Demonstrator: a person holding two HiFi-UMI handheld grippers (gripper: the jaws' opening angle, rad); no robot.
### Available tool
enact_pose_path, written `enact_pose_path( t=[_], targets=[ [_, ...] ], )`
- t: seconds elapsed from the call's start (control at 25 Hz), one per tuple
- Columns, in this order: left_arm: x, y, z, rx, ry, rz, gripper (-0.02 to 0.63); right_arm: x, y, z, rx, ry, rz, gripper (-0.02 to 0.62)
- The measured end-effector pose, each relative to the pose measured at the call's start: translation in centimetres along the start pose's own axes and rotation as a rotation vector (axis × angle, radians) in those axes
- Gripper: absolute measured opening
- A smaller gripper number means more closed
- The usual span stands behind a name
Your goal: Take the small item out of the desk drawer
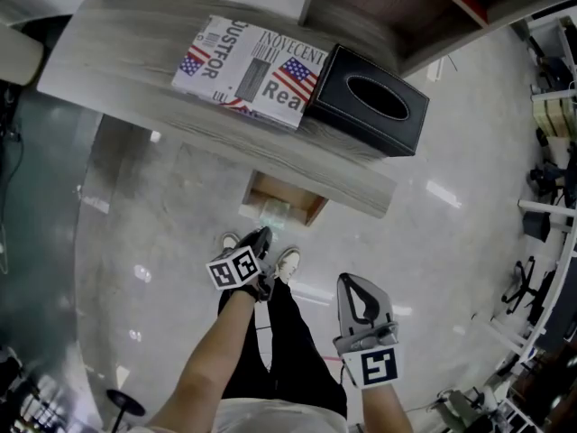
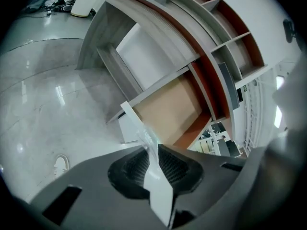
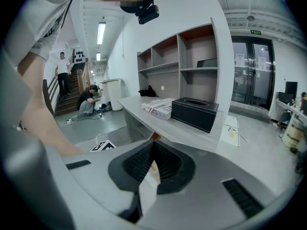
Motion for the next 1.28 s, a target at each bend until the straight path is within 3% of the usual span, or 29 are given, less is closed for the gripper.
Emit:
enact_pose_path(
  t=[0.24,0.84,1.28],
  targets=[
    [1.0,1.2,0.7,-0.049,-0.007,0.011,0.026,1.3,0.4,-0.2,-0.019,0.020,0.034,0.020],
    [5.8,8.4,4.1,-0.123,-0.181,0.099,0.020,6.4,2.7,-3.0,-0.044,0.074,0.118,0.020],
    [10.1,15.5,7.5,-0.138,-0.284,0.216,0.020,10.6,4.7,-3.8,-0.042,0.146,0.178,0.020]
  ],
)
Point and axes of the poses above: the fingertips, and each gripper's own axes: y backward along the fingers, z to its right, x out of its top, the point moved 5 cm from there along y, backward along the fingers, and after that the axes turned 15 degrees about x, right-handed, at the moved point
